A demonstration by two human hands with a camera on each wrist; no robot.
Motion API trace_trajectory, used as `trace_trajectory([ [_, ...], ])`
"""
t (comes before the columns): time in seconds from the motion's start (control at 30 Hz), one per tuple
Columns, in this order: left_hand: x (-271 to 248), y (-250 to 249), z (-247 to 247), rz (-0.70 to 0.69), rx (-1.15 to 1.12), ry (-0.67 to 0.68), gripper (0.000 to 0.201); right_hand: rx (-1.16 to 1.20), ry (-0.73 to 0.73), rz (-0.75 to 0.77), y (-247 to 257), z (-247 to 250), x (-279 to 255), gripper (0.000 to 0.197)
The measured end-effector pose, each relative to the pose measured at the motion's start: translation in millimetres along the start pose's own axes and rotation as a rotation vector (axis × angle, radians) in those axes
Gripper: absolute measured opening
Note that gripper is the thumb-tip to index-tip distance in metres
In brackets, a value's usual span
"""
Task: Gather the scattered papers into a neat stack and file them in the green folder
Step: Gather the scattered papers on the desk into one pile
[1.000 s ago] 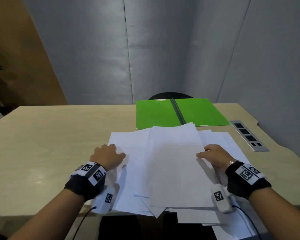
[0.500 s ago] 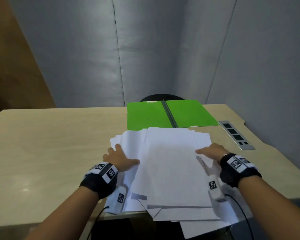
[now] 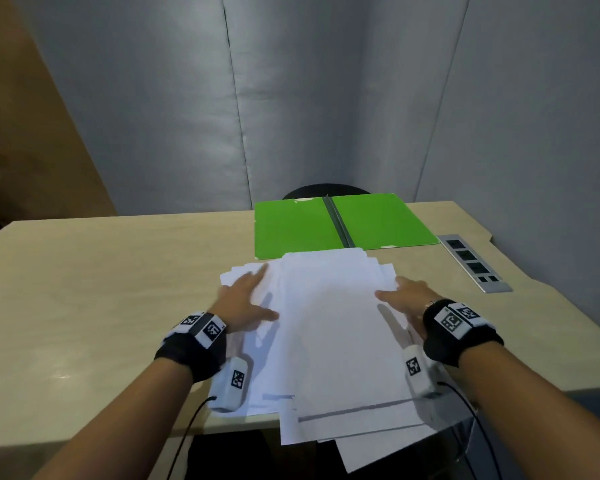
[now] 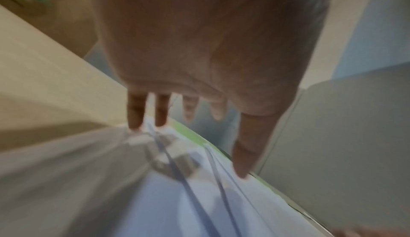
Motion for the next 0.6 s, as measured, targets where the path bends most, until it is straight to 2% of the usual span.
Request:
trace_trajectory([
  [0.07, -10, 37, 19, 0.269, 0.139, -0.085, 0.094, -0.093, -0.075, -0.068, -17, 12, -4, 0.081],
  [0.1, -17, 50, 23, 0.374, 0.204, -0.051, 0.082, -0.121, -0.096, -0.079, -20, 15, -7, 0.073],
  [0.13, -20, 54, 21, 0.41, 0.247, 0.019, 0.071, -0.152, -0.098, -0.07, -18, 15, -11, 0.067],
  [0.17, -21, 48, 16, 0.392, 0.26, 0.089, 0.062, -0.179, -0.092, -0.043, -11, 11, -16, 0.064],
  [0.23, -15, 27, 1, 0.301, 0.179, 0.146, 0.06, -0.217, -0.067, 0.024, 12, -2, -25, 0.062],
  [0.3, -6, 2, -11, 0.204, 0.028, 0.132, 0.063, -0.216, -0.028, 0.115, 39, -16, -36, 0.062],
  [0.37, -2, -7, -10, 0.154, -0.105, 0.094, 0.067, -0.146, 0.022, 0.134, 48, -21, -40, 0.061],
  [0.43, -2, 11, 3, 0.214, -0.096, 0.029, 0.077, -0.138, -0.007, 0.115, 41, -13, -36, 0.061],
  [0.5, -9, 37, 14, 0.325, 0.068, 0.03, 0.065, -0.206, -0.101, 0.029, 19, 0, -26, 0.058],
  [0.6, -12, 43, 5, 0.337, 0.135, 0.151, 0.046, -0.278, -0.174, -0.035, 10, 2, -23, 0.063],
])
Point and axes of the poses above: each hand's wrist, its own x-axis towards the middle knuckle, its own z-axis out of the back of the hand, y = z × x, the point moved 9 cm from there along x, towards the middle knuckle, and after that the axes turned 9 degrees about -z, right-handed, at the moved point
